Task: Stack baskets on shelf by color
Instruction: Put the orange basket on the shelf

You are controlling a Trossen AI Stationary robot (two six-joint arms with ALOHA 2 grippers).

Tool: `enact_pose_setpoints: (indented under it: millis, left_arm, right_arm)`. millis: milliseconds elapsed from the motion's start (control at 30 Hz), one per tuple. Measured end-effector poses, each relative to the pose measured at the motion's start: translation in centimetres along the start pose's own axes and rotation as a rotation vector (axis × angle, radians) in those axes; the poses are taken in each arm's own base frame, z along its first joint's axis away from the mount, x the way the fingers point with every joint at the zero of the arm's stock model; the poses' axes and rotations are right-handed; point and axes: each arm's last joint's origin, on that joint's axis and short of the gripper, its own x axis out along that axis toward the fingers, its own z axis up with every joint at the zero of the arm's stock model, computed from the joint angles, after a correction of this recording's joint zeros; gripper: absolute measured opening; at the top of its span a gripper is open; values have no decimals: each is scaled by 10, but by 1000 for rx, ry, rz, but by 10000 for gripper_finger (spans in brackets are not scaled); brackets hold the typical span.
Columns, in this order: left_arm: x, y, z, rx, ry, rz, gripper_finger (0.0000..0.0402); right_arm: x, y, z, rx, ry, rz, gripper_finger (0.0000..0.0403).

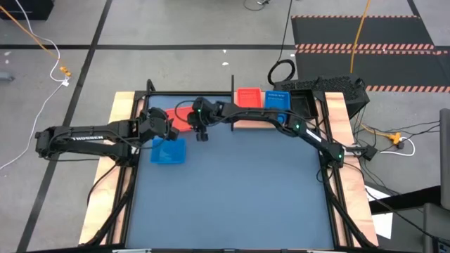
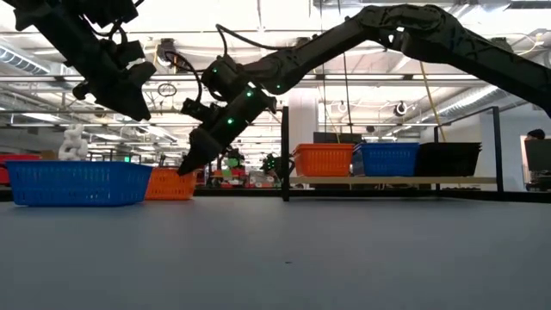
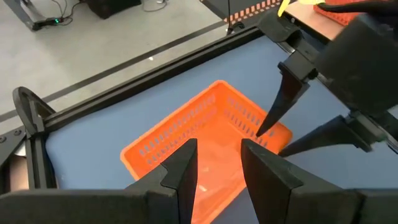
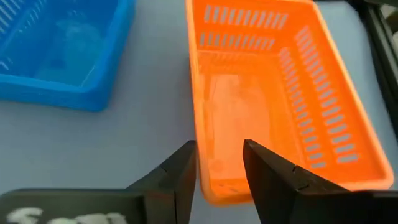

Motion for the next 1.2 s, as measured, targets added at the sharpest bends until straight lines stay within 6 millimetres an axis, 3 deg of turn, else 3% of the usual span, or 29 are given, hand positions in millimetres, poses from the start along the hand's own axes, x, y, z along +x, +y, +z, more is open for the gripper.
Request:
enact_pose_setpoints:
  millis: [367,500,633,733,867,1000,1133,1200]
  left_arm:
    - [0,0,0,14,0,0,127]
    - [0,0,-1,22,10,-8,127]
    - [-1,1,-3,56,39,-19,127]
    - [-4,6,-7,70,64,0,127]
    - [-15,14,-4,-3,25,-9,127]
    - [-28,19,-2,-37,-33,-77,127]
    - [-37,19,-6,-27,-43,-159,127]
    - [-41,20,-8,-19,-45,-178,127]
  right_arm:
    - [2,8,-7,11,76,43,10]
    - [2,22,-3,18,100,60,8]
    - [-11,35,9,29,146,17,5]
    - [-36,42,30,6,152,-82,5]
    - [-85,41,60,-24,124,-196,4]
    - [-125,37,72,-90,174,-299,3]
    - [-186,27,93,-39,130,-491,3]
    - [-207,25,97,-14,125,-546,3]
